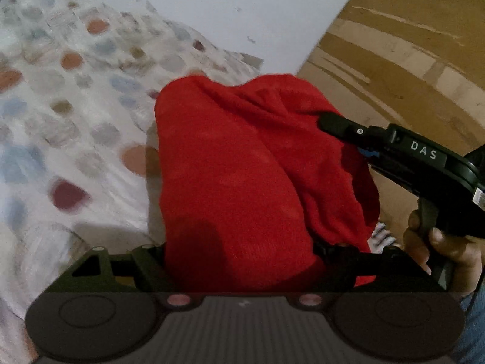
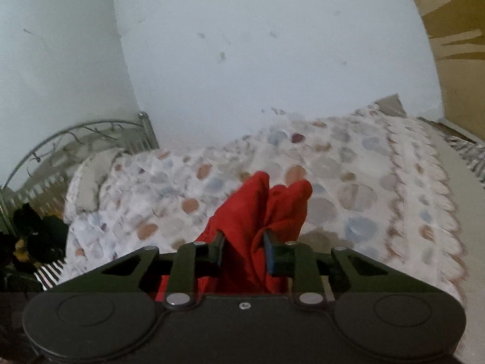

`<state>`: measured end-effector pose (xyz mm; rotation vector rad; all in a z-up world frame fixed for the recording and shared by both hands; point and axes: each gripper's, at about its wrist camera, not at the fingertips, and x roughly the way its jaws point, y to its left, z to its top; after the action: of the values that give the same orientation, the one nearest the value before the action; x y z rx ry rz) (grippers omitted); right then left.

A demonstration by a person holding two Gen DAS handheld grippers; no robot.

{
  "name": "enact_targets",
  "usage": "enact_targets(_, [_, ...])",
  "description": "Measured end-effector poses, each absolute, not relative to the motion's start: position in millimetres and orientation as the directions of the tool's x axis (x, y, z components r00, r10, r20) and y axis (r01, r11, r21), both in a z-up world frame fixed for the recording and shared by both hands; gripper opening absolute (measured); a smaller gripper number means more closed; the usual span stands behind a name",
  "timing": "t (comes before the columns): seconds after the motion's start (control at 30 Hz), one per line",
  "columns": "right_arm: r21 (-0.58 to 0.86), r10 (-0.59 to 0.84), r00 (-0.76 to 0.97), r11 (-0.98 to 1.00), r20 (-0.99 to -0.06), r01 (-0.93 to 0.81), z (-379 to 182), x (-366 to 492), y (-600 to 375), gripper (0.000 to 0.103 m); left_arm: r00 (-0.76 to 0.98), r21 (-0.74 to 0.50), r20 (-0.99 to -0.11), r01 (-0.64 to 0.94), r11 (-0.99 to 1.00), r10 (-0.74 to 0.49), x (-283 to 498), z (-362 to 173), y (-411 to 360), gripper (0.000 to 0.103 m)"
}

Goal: Fold small clothes
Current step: 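Lay the folded red shirt on the bed and open both grippers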

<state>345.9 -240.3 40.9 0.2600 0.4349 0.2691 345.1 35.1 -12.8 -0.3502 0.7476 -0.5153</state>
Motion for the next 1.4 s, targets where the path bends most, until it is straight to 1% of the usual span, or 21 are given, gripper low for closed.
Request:
enact_targets(0.13, [0.340, 0.364, 0.848, 0.910, -0.385, -0.237, 26, 390, -215, 0.024, 0.646, -0.353, -0.624, 0.268, 0.897, -0.439, 369, -10, 60, 0.084])
enact_targets(0.17, [0.338, 0.365, 0.842, 0.911, -0.397, -0.236, 19, 400, -208, 0.022, 0.646, -0.327, -0.645, 0.250, 0.911, -0.409, 374, -14, 65, 0.084])
enact_targets(0.23, [0.342, 0.364, 0.821, 0.913, -0.439, -0.222, -2, 419, -197, 0.011, 0.622, -0.293, -0.697, 0.209, 0.933, -0.358, 383, -32, 74, 0.085])
enact_targets(0.3, [0.351, 0.356, 0.791, 0.916, -0.497, -0.192, -27, 435, -190, 0.011, 0.603, -0.362, -0.696, 0.175, 0.916, -0.390, 385, -53, 86, 0.087])
enact_targets(0.33, [0.346, 0.349, 0.771, 0.921, -0.532, -0.178, -39, 441, -187, 0.012, 0.614, -0.359, -0.686, 0.180, 0.916, -0.390, 381, -57, 87, 0.087])
enact_targets(0.4, [0.335, 0.332, 0.757, 0.929, -0.562, -0.159, -59, 444, -186, 0.012, 0.640, -0.318, -0.676, 0.196, 0.928, -0.367, 375, -58, 79, 0.088])
enact_targets(0.47, [0.340, 0.320, 0.772, 0.929, -0.549, -0.144, -69, 438, -191, 0.012, 0.655, -0.268, -0.678, 0.204, 0.942, -0.335, 372, -57, 67, 0.090])
enact_targets(0.5, [0.353, 0.320, 0.775, 0.926, -0.545, -0.134, -71, 435, -194, 0.016, 0.658, -0.253, -0.680, 0.205, 0.946, -0.324, 373, -57, 64, 0.091])
enact_targets(0.53, [0.364, 0.315, 0.777, 0.924, -0.545, -0.119, -72, 434, -198, 0.026, 0.660, -0.247, -0.680, 0.204, 0.947, -0.319, 372, -58, 62, 0.092])
enact_targets(0.6, [0.378, 0.311, 0.780, 0.920, -0.543, -0.103, -73, 431, -203, 0.028, 0.665, -0.240, -0.680, 0.196, 0.951, -0.309, 370, -59, 61, 0.093])
enact_targets(0.67, [0.374, 0.303, 0.785, 0.922, -0.540, -0.098, -73, 425, -206, 0.033, 0.677, -0.213, -0.676, 0.196, 0.957, -0.290, 368, -60, 56, 0.094])
enact_targets(0.73, [0.354, 0.278, 0.792, 0.932, -0.544, -0.083, -73, 421, -207, 0.045, 0.679, -0.223, -0.674, 0.189, 0.956, -0.291, 369, -61, 57, 0.096])
enact_targets(0.77, [0.351, 0.270, 0.794, 0.933, -0.545, -0.076, -73, 418, -207, 0.047, 0.674, -0.246, -0.674, 0.181, 0.952, -0.302, 370, -60, 61, 0.097])
enact_targets(0.8, [0.354, 0.268, 0.796, 0.933, -0.543, -0.072, -72, 415, -208, 0.053, 0.669, -0.276, -0.671, 0.172, 0.946, -0.318, 371, -58, 66, 0.098])
enact_targets(0.83, [0.355, 0.266, 0.798, 0.932, -0.540, -0.070, -70, 411, -209, 0.063, 0.667, -0.300, -0.669, 0.162, 0.940, -0.329, 371, -56, 71, 0.099])
enact_targets(0.9, [0.345, 0.256, 0.809, 0.936, -0.528, -0.071, -63, 403, -210, 0.077, 0.673, -0.340, -0.660, 0.128, 0.931, -0.334, 368, -51, 79, 0.101])
enact_targets(0.93, [0.336, 0.254, 0.817, 0.939, -0.518, -0.078, -59, 397, -211, 0.081, 0.680, -0.347, -0.655, 0.114, 0.931, -0.328, 366, -48, 82, 0.102])
enact_targets(1.0, [0.317, 0.247, 0.825, 0.944, -0.508, -0.088, -52, 388, -212, 0.085, 0.698, -0.343, -0.646, 0.095, 0.935, -0.308, 361, -43, 84, 0.102])
enact_targets(1.1, [0.300, 0.234, 0.841, 0.950, -0.488, -0.091, -40, 374, -211, 0.094, 0.721, -0.326, -0.635, 0.075, 0.942, -0.277, 352, -31, 83, 0.102])
enact_targets(1.2, [0.291, 0.216, 0.864, 0.953, -0.455, -0.086, -26, 355, -212, 0.101, 0.759, -0.313, -0.600, 0.066, 0.947, -0.251, 338, -14, 82, 0.102])
enact_targets(1.4, [0.266, 0.191, 0.906, 0.960, -0.377, -0.091, 8, 312, -208, 0.102, 0.824, -0.311, -0.521, 0.061, 0.949, -0.223, 299, 25, 85, 0.102])
